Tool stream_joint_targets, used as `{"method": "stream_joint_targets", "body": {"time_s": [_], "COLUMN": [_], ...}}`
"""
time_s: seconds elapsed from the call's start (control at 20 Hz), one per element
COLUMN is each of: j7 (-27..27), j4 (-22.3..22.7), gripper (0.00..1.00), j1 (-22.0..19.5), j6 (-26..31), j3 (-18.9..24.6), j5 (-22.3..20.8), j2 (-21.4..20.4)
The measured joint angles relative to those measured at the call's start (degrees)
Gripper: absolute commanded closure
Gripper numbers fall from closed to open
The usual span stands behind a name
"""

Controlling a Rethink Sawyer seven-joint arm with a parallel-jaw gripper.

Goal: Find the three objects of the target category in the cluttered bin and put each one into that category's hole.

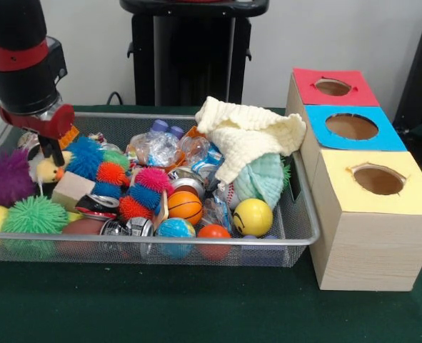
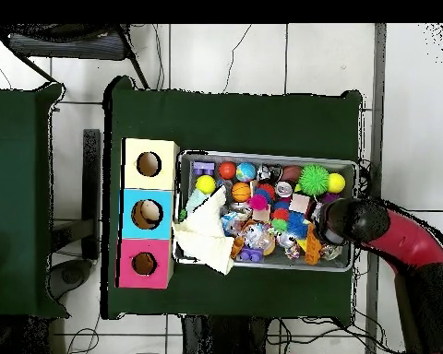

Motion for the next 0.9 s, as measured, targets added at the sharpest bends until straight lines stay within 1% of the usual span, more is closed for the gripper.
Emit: {"method": "stream_joint_targets", "body": {"time_s": [0.15, 0.4, 0.55, 0.8, 0.9], "j7": [0.0, 0.0, 0.0, 0.0, 0.0], "j4": [1.6, 7.2, 8.8, 13.9, 15.2], "gripper": [1.00, 1.00, 1.00, 1.00, 1.00], "j1": [-0.2, -0.3, -0.2, 0.6, 1.0], "j6": [0.0, 0.0, 0.0, 0.0, 0.0], "j3": [0.0, 0.2, 0.3, 0.2, 0.2], "j5": [1.3, 4.0, 4.7, 7.3, 7.9], "j2": [-1.3, -5.5, -6.7, -9.7, -10.2]}}
